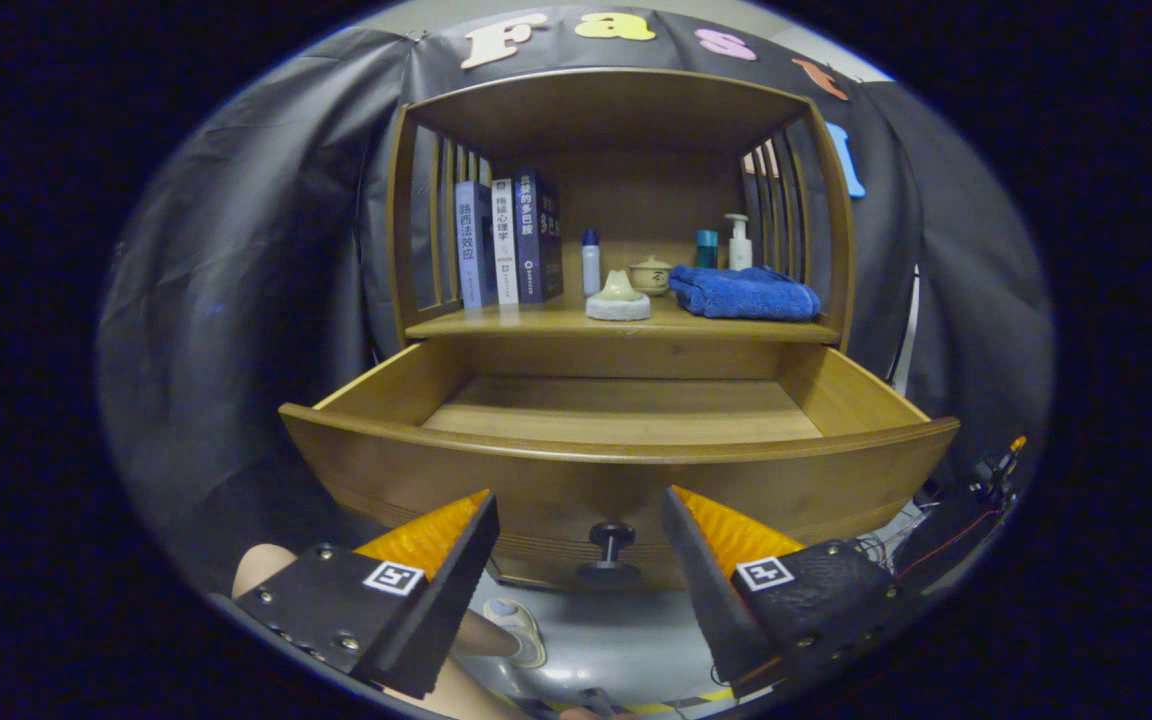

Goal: Pull open the drawer, take out the items inside it, and place them on the countertop above the cabinet.

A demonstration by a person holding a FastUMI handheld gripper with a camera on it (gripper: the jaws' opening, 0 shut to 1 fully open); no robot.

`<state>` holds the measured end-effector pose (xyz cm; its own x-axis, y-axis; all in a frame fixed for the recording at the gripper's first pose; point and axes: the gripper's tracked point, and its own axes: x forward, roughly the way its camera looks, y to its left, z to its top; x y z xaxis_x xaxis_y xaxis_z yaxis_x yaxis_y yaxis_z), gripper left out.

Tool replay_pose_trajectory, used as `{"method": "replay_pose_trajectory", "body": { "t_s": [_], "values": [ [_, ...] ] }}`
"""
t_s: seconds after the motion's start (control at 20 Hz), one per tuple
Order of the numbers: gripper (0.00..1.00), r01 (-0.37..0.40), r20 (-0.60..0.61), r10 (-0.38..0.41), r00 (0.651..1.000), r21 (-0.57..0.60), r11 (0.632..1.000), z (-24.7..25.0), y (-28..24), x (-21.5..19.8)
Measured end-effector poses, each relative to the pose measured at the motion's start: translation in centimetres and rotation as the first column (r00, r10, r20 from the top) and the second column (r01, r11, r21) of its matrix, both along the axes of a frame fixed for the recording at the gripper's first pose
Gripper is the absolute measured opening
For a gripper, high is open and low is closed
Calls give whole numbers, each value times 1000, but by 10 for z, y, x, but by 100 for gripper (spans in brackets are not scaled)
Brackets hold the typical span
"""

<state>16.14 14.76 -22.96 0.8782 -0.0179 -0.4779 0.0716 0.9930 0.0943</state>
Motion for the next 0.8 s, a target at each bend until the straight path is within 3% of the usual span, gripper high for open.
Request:
{"method": "replay_pose_trajectory", "body": {
  "t_s": [0.8],
  "values": [
    [97, 21, 6, -21, 1000, -106, 994, -16, -8, 3]
  ]
}}
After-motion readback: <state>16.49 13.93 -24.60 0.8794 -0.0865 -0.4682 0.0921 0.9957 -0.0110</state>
